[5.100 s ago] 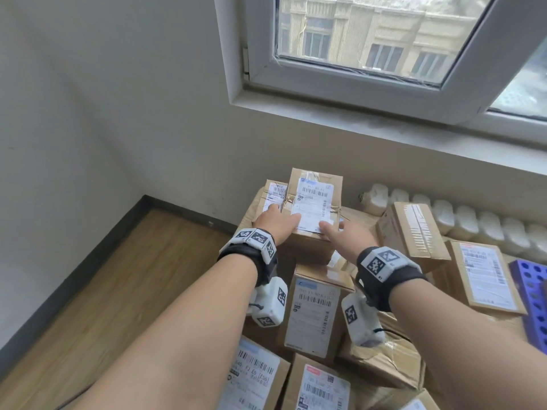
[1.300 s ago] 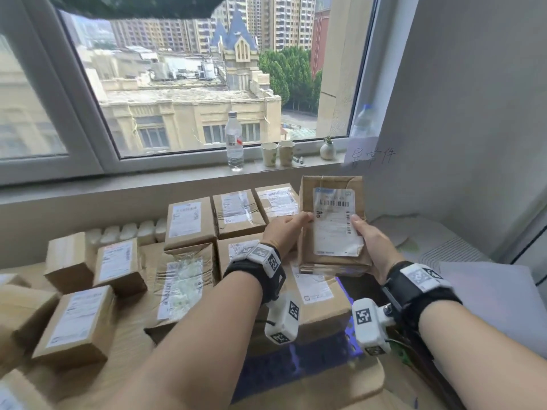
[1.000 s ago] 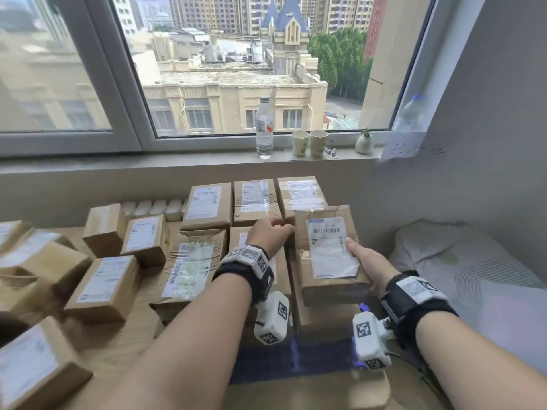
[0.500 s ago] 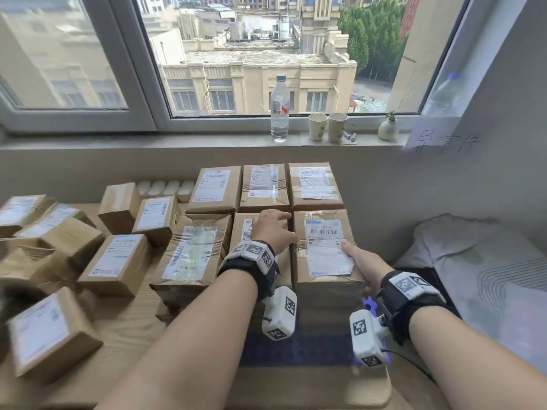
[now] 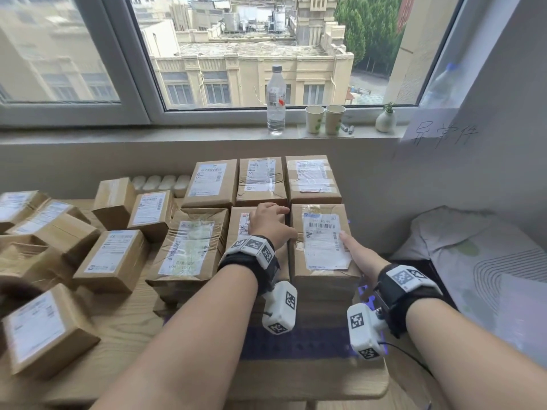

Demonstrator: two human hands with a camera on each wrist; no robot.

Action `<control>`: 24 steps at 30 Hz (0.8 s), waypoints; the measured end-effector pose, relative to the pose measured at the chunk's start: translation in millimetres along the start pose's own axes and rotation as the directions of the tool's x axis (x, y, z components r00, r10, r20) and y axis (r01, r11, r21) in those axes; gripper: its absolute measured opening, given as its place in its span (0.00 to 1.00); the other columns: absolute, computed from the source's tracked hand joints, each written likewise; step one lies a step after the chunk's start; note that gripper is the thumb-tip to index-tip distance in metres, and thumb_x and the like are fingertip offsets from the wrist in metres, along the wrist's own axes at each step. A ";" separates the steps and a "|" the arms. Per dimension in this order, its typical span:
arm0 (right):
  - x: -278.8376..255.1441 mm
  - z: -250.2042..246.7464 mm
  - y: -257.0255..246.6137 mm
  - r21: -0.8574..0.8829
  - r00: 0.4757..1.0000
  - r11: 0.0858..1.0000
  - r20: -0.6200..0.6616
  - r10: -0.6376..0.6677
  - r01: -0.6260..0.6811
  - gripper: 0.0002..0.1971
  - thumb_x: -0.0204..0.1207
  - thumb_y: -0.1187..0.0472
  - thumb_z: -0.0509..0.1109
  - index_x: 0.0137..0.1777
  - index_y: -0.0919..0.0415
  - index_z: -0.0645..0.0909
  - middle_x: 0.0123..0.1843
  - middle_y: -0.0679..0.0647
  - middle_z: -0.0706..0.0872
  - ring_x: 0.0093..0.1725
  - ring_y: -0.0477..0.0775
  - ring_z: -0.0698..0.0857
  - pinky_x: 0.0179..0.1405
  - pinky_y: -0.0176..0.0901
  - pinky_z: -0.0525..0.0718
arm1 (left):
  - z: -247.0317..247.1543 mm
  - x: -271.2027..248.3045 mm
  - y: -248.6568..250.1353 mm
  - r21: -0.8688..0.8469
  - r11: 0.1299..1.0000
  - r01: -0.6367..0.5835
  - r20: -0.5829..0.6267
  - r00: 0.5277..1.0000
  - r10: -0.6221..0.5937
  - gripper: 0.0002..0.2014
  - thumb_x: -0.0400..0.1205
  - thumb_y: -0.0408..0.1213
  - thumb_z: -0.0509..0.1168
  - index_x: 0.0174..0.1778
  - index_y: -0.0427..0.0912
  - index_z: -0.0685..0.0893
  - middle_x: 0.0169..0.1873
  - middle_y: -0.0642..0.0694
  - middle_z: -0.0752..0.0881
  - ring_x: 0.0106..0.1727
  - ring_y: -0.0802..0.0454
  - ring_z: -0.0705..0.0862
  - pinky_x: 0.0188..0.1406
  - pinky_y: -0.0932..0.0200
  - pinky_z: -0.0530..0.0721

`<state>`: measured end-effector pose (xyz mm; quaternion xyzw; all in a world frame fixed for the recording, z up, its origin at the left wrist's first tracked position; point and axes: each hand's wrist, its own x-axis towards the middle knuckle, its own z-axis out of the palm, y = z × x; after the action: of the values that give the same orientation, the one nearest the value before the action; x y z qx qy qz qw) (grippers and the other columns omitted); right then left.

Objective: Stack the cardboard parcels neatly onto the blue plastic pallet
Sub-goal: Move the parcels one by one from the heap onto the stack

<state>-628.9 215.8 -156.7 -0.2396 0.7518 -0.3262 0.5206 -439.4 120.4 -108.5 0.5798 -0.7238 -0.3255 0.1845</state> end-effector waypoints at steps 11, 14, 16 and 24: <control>-5.0 6.3 -16.6 -0.236 0.989 0.969 -0.114 -0.099 0.069 0.38 0.81 0.33 0.56 0.76 0.66 0.74 0.74 0.59 0.79 0.70 0.61 0.79 0.70 0.45 0.71 | -6.0 -3.8 1.2 -0.005 1.000 -0.011 0.058 0.998 0.012 0.30 0.73 0.39 0.75 0.73 0.52 0.79 0.76 0.48 0.70 0.78 0.47 0.65 0.78 0.49 0.65; -12.6 6.7 -29.1 -0.299 0.958 0.945 -0.205 -0.198 0.131 0.35 0.82 0.36 0.57 0.76 0.64 0.73 0.73 0.57 0.80 0.68 0.60 0.79 0.64 0.46 0.73 | -12.6 -5.0 4.5 -0.056 0.998 -0.002 0.075 0.997 0.006 0.28 0.74 0.37 0.74 0.72 0.48 0.80 0.74 0.46 0.75 0.75 0.47 0.72 0.74 0.51 0.72; -23.7 7.3 -37.5 -0.370 0.920 0.911 -0.262 -0.290 0.182 0.31 0.83 0.39 0.59 0.76 0.61 0.71 0.72 0.56 0.79 0.69 0.59 0.79 0.64 0.48 0.73 | -18.4 -7.4 7.8 -0.081 0.997 -0.001 0.076 0.997 0.007 0.27 0.76 0.35 0.72 0.73 0.47 0.79 0.72 0.44 0.78 0.73 0.47 0.76 0.70 0.53 0.76; -62.9 22.8 -67.1 -0.640 0.734 0.659 -0.211 -0.645 0.395 0.14 0.80 0.51 0.62 0.62 0.52 0.82 0.63 0.52 0.85 0.60 0.55 0.83 0.58 0.47 0.79 | -42.2 -26.6 11.7 -0.026 0.999 -0.041 0.027 0.999 0.042 0.22 0.78 0.36 0.67 0.71 0.45 0.81 0.69 0.46 0.82 0.69 0.49 0.79 0.67 0.56 0.76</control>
<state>-584.6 209.2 -73.2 -0.5136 0.8017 -0.2753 0.1329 -413.7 136.4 -67.1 0.5576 -0.7339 -0.3390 0.1885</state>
